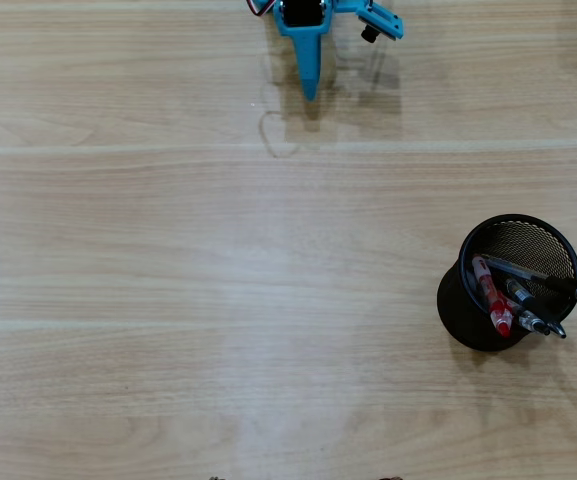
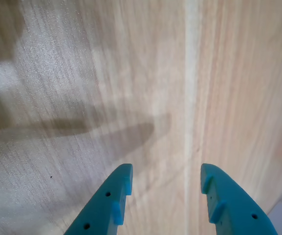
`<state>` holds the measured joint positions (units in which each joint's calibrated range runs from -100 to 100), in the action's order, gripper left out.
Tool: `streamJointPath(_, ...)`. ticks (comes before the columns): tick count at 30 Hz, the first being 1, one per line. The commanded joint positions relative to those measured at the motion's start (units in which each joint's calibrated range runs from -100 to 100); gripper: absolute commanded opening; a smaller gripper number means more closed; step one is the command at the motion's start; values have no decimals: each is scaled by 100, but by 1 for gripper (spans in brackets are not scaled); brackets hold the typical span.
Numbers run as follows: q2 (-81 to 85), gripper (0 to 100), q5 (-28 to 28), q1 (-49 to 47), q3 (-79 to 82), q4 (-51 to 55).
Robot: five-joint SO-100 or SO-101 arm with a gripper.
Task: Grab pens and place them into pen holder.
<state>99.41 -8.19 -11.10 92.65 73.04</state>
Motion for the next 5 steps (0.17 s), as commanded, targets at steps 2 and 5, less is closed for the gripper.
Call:
streamJointPath(2, 9, 16, -2, -27, 38, 109)
streamJointPath(5, 9, 16, -2, -27, 38, 109)
